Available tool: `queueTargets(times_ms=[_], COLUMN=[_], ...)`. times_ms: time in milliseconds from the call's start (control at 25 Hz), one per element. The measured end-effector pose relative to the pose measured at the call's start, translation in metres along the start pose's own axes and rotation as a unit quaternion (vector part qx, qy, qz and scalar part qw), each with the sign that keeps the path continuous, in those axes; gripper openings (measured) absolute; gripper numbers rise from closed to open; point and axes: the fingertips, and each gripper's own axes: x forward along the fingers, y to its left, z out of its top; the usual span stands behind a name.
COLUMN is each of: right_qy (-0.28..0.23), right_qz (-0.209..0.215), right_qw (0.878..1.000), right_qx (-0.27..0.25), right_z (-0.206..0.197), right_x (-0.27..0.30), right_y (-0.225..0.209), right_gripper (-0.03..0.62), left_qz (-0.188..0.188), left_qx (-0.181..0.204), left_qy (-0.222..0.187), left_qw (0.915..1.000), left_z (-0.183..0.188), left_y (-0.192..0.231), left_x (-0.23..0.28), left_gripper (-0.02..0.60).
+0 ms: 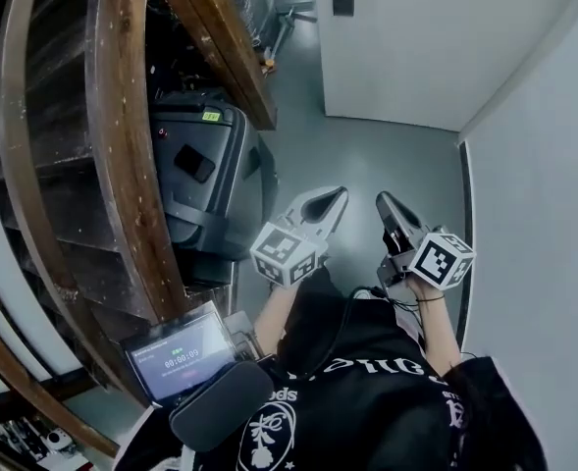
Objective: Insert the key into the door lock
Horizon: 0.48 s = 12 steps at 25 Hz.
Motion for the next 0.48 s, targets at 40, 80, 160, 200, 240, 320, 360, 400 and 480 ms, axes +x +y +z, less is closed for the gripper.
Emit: queueTargets(times_ms=[40,80,160,200,240,320,360,400,480], right_qy=[0.005,0.011,0.022,0.025,0.028,0.037,0.043,0.049,0.059], right_qz=[0.004,0.007,0.011,0.014,0.017,0.027,0.031,0.035,0.042], right_qw=[1.0,1.0,1.0,1.0,0.999,0.999,0.999,0.998,0.997], right_qx=[0.0,0.0,0.001,0.003,0.005,0.008,0.008,0.009,0.013], right_z=[-0.004,-0.009,-0.02,-0.025,-0.03,-0.043,-0.05,-0.057,-0.068], right_x=[-0.014,-0.027,-0.052,-0.064,-0.076,-0.096,-0.105,-0.113,-0.129], right_y=[-0.001,-0.002,-0.003,-0.003,-0.003,-0.001,0.0,0.002,0.005], right_gripper=[0.032,0.032,0.032,0.032,0.032,0.032,0.032,0.032,0.032], left_qz=[0.007,0.014,0.025,0.029,0.032,0.041,0.046,0.051,0.057], left_qx=[-0.001,-0.004,-0.008,-0.008,-0.009,-0.01,-0.012,-0.014,-0.015], left_qy=[0.0,0.0,0.006,0.01,0.013,0.018,0.02,0.023,0.028], left_qw=[1.0,0.9999,0.9996,0.9995,0.9994,0.9989,0.9987,0.9983,0.9979], left_z=[-0.005,-0.011,-0.025,-0.032,-0.038,-0.052,-0.058,-0.063,-0.071], left_y=[-0.013,-0.026,-0.051,-0.064,-0.077,-0.099,-0.109,-0.118,-0.137], left_x=[-0.003,-0.006,-0.013,-0.017,-0.021,-0.032,-0.037,-0.043,-0.053], left_gripper=[0.006,0.006,0.006,0.006,0.006,0.006,0.006,0.006,0.005])
